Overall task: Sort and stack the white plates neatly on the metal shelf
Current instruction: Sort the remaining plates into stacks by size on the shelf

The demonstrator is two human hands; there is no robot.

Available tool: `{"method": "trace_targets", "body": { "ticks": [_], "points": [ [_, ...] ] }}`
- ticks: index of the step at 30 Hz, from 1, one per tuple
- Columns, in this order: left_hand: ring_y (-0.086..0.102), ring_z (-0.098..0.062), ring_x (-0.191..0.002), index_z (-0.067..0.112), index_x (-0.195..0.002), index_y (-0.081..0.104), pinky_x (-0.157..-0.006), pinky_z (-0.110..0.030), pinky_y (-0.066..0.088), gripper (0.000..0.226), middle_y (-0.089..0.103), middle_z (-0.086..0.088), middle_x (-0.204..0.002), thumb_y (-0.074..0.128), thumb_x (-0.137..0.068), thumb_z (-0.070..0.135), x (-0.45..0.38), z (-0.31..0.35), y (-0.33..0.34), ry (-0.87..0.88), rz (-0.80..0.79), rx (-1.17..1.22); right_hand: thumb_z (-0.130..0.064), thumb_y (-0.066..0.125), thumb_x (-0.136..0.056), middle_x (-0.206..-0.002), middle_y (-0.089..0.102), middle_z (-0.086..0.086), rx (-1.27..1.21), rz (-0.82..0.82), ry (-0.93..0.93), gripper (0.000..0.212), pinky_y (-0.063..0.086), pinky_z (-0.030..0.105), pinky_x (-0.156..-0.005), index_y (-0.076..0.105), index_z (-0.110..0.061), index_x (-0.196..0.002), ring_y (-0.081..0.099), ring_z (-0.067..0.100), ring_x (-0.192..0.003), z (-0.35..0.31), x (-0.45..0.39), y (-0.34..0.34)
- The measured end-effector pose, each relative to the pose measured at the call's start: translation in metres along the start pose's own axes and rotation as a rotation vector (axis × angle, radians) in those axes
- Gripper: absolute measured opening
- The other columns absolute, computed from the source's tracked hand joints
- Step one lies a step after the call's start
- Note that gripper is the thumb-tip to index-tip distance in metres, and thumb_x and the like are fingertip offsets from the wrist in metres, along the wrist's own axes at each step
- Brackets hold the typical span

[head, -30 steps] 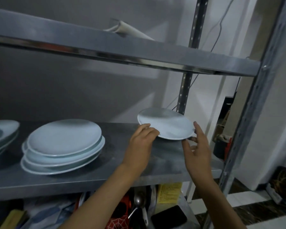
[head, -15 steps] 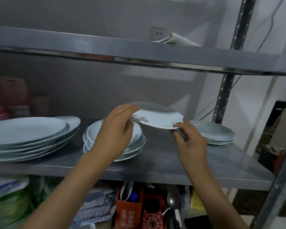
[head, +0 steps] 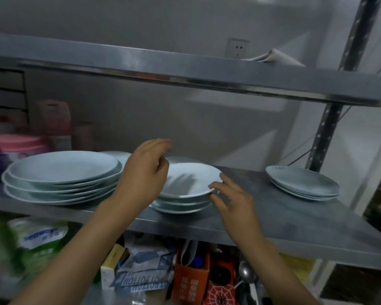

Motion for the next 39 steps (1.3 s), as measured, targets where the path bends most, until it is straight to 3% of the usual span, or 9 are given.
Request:
{"method": "trace_targets", "body": {
  "ticks": [2,5,9,12,16,21,25,28,39],
  "points": [
    [0.049,-0.018,-0.125,0.009,-0.118,0.063,-0.103,-0.020,0.028,0.037,0.059,-0.001,-0.130,0.049,-0.086,-0.003,-0.001,0.005,0.006,0.011,-0.018,0.023,-0.010,0.068,-0.086,-0.139,0.051,0.008,-0.003,-0.014,0.037,0.020,0.034,0.004,-0.097,0.072,-0.019,-0.104,0.047,-0.011,-0.108,0.006,0.000,0.000],
    [0.044,-0.016,-0.130,0.010,-0.123,0.060,-0.105,-0.018,0.024,0.041,0.056,0.000,-0.134,0.045,-0.088,-0.004,0.001,0.016,0.013,0.021,-0.043,0.056,-0.015,0.068,-0.087,-0.137,0.054,0.006,0.060,-0.049,0.078,0.027,0.037,0.027,-0.107,0.070,-0.022,-0.113,0.049,0.014,-0.124,0.012,-0.001,0.000],
    [0.041,-0.017,-0.133,0.008,-0.128,0.056,-0.107,-0.014,0.020,0.045,0.053,-0.002,-0.137,0.043,-0.088,-0.008,0.005,0.036,0.027,0.055,-0.087,0.090,-0.019,0.064,-0.090,-0.136,0.055,0.001,0.133,-0.078,0.030,0.033,0.034,0.025,-0.107,0.064,-0.023,-0.123,0.047,0.016,-0.126,0.013,-0.001,-0.006],
    [0.042,-0.022,-0.133,0.006,-0.129,0.054,-0.111,-0.027,0.029,0.051,0.054,-0.007,-0.136,0.043,-0.083,-0.012,0.007,0.050,0.046,0.109,-0.126,0.117,-0.025,0.059,-0.093,-0.134,0.049,-0.014,0.186,-0.085,-0.004,0.040,0.022,0.007,-0.105,0.054,-0.026,-0.133,0.041,0.006,-0.127,0.015,-0.001,-0.016],
    [0.039,-0.026,-0.136,0.004,-0.132,0.052,-0.111,-0.029,0.023,0.057,0.052,-0.011,-0.138,0.039,-0.078,-0.007,0.010,0.070,0.071,0.213,-0.159,0.107,-0.021,0.058,-0.093,-0.141,0.050,-0.002,0.261,-0.039,0.035,0.044,0.028,0.029,-0.113,0.050,-0.020,-0.137,0.041,0.015,-0.133,0.032,-0.003,-0.045],
    [0.048,-0.029,-0.129,0.002,-0.130,0.054,-0.110,-0.033,0.025,0.053,0.056,-0.013,-0.134,0.036,-0.080,-0.001,0.014,0.107,0.113,0.326,-0.188,0.148,-0.011,0.062,-0.088,-0.135,0.055,0.010,0.398,0.075,0.131,0.047,0.028,0.027,-0.109,0.053,-0.010,-0.133,0.048,0.025,-0.127,0.072,0.004,-0.099],
    [0.024,-0.020,-0.143,0.008,-0.145,0.035,-0.115,-0.022,0.007,0.056,0.032,-0.007,-0.153,0.039,-0.090,0.000,0.017,0.137,0.160,0.355,-0.294,0.189,-0.013,0.065,-0.086,-0.130,0.059,0.014,0.520,0.129,0.238,0.046,0.036,0.033,-0.104,0.055,-0.007,-0.130,0.052,0.030,-0.121,0.115,0.013,-0.134],
    [0.011,-0.020,-0.147,0.009,-0.150,0.019,-0.120,-0.032,0.004,0.059,0.017,-0.007,-0.158,0.034,-0.093,0.006,0.020,0.151,0.205,0.380,-0.382,0.052,-0.015,0.062,-0.086,-0.128,0.060,0.018,0.676,0.157,0.378,0.049,0.040,0.043,-0.103,0.052,-0.006,-0.132,0.054,0.034,-0.118,0.147,0.022,-0.151],
    [-0.012,-0.031,-0.146,0.021,-0.151,-0.005,-0.115,-0.055,0.005,0.088,-0.015,-0.009,-0.159,0.054,-0.087,0.007,-0.008,0.188,0.318,0.344,-0.497,-0.105,-0.029,0.046,-0.092,-0.155,0.015,0.023,0.777,0.150,0.679,0.077,0.013,0.044,-0.117,-0.004,-0.029,-0.151,0.017,0.036,-0.142,0.180,0.038,-0.157]
  ]
}}
Point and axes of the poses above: each hand's wrist, its own x-axis away from the middle knuckle, its own y-axis out of the palm, z = x × y, the point moved 4 cm from there along -x, towards the middle knuckle
